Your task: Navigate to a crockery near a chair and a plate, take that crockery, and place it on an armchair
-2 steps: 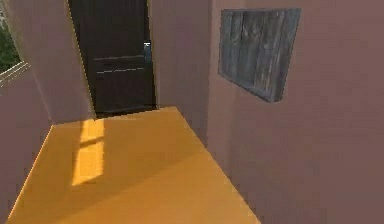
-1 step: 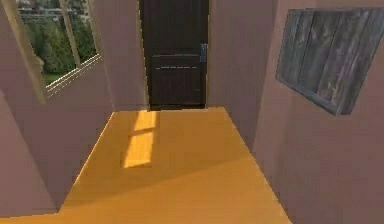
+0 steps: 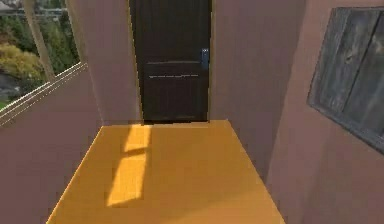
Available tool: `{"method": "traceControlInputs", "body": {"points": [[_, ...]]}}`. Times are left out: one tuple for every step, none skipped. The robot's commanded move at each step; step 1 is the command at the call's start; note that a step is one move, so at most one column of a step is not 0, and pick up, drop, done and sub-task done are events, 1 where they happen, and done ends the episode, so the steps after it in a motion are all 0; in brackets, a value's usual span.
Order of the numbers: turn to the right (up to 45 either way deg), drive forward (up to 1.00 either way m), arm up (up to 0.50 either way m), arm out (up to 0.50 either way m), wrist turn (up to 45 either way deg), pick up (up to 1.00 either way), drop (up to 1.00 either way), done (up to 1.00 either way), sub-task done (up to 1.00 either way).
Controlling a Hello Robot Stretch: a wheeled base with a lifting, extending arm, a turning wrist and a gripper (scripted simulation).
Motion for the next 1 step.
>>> {"method": "traceControlInputs", "body": {"points": [[-45.0,0.00,0.00,0.00,0.0,0.00,0.00,0.00,0.00]]}}
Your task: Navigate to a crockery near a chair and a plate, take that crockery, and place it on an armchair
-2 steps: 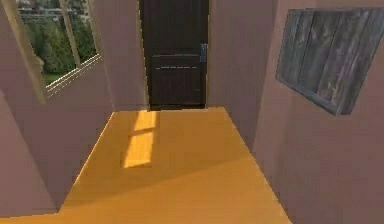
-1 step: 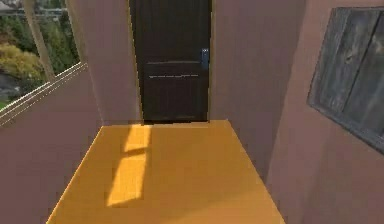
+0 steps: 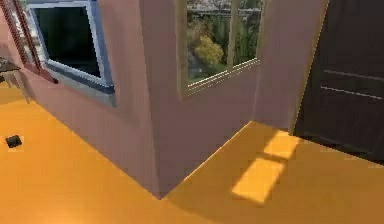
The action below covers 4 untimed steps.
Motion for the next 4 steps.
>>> {"method": "traceControlInputs", "body": {"points": [[-21.0,0.00,0.00,0.00,0.0,0.00,0.00,0.00,0.00],[0.0,0.65,0.00,0.00,0.0,0.00,0.00,0.00,0.00],[-30.0,0.00,0.00,0.00,0.0,0.00,0.00,0.00,0.00],[0.0,0.05,0.00,0.00,0.0,0.00,0.00,0.00,0.00]]}}
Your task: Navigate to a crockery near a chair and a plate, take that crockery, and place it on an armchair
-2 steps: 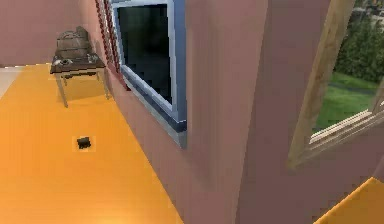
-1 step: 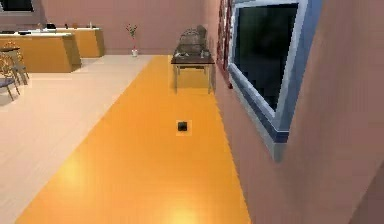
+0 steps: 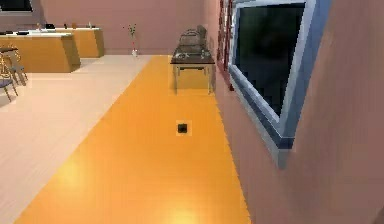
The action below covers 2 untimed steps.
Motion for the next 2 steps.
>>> {"method": "traceControlInputs", "body": {"points": [[-45.0,0.00,0.00,0.00,0.0,0.00,0.00,0.00,0.00],[0.0,1.00,0.00,0.00,0.0,0.00,0.00,0.00,0.00]]}}
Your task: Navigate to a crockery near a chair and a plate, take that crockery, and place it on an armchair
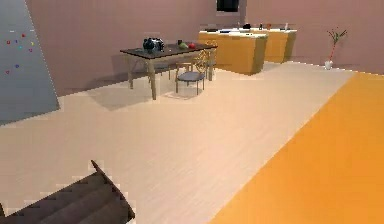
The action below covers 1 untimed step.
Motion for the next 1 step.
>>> {"method": "traceControlInputs", "body": {"points": [[-3.0,0.00,0.00,0.00,0.0,0.00,0.00,0.00,0.00]]}}
